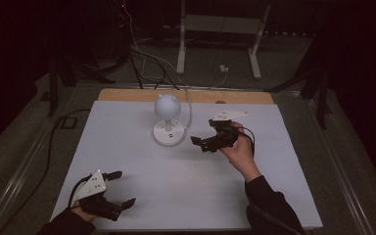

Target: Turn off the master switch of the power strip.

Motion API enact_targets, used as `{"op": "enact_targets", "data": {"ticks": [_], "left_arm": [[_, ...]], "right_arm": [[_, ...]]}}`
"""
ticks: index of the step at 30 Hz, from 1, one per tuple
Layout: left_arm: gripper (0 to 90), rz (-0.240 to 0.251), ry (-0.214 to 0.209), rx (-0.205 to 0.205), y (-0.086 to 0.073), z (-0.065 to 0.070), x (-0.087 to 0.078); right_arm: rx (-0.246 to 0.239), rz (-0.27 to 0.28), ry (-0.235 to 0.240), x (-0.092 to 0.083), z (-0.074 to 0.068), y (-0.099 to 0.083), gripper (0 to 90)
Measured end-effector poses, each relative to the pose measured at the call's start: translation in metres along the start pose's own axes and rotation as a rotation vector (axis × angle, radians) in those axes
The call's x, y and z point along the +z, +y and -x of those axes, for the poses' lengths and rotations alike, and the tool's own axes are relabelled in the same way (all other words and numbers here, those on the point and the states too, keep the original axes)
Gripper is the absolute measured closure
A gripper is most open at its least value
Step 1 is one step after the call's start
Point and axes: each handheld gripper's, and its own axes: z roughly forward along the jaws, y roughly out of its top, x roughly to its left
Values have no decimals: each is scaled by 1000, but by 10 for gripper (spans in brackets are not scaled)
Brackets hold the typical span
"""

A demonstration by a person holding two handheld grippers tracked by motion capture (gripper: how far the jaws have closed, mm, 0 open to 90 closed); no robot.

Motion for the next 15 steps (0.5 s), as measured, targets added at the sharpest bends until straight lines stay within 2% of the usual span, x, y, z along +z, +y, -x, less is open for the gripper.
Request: {"op": "enact_targets", "data": {"ticks": [11,15], "left_arm": [[3,0,-1,-1,0,0,0],[3,0,-1,-1,0,0,0]], "right_arm": [[-23,-12,-29,28,4,6,0],[-28,-21,-27,39,5,7,16]]}}
